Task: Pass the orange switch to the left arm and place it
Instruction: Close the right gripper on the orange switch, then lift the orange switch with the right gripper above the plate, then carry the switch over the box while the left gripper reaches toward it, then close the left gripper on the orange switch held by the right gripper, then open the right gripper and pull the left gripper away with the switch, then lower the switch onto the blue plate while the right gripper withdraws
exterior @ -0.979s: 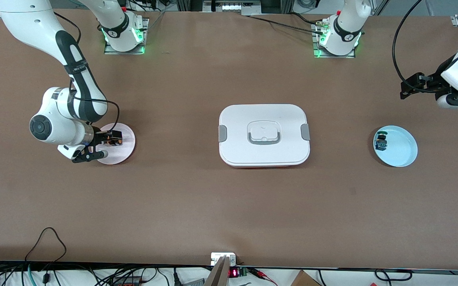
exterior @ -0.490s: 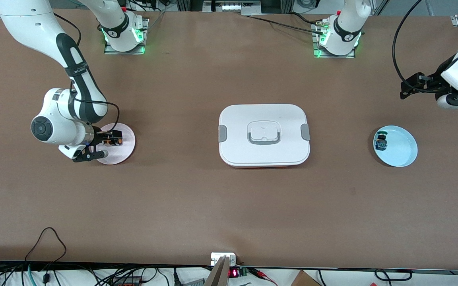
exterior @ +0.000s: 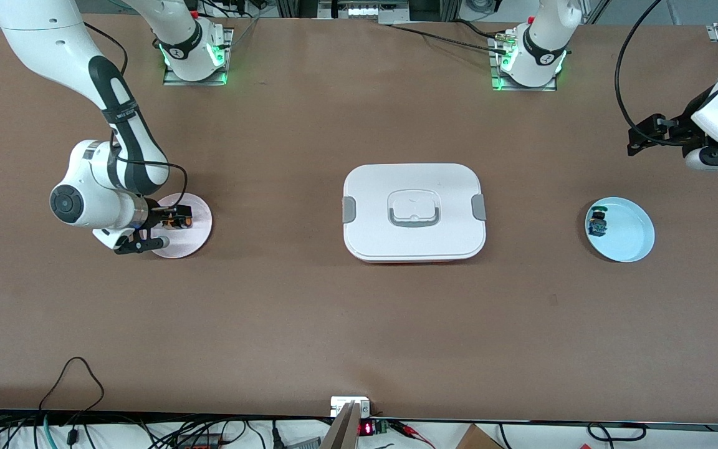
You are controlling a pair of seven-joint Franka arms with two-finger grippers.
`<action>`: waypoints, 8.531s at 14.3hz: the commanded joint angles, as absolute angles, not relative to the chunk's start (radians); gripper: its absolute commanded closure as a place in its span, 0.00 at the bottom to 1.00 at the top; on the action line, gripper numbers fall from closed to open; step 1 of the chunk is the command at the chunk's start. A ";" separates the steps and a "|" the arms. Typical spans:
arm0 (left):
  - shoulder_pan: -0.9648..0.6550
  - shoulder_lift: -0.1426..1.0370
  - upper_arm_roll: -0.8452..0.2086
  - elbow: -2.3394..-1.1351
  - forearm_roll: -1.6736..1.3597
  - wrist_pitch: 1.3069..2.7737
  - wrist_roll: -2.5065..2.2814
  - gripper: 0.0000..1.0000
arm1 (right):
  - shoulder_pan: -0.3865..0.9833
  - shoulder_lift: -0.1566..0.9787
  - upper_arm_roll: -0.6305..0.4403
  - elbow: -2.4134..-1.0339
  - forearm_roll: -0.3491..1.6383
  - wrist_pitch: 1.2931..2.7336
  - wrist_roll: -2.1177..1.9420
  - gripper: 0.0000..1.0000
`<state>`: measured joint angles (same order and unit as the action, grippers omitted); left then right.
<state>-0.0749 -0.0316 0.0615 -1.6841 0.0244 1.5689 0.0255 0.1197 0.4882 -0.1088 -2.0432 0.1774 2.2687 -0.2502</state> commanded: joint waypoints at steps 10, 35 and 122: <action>-0.084 -0.020 0.071 -1.655 0.017 1.545 0.037 0.00 | 0.118 0.497 -0.106 -2.040 0.272 2.292 -0.242 0.03; -0.083 -0.020 0.074 -1.655 0.008 1.543 0.025 0.00 | 0.123 0.267 -0.005 -1.718 0.259 1.945 -0.405 0.95; 0.014 0.152 -0.250 -1.720 -0.062 1.661 0.588 0.87 | 0.200 0.216 0.028 -1.833 1.269 1.726 -1.587 0.00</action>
<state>0.0130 0.1331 -0.2442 -1.7273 -0.1645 1.6746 0.4908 0.2202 0.2398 0.0426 -1.8179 1.3643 1.7840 -1.6975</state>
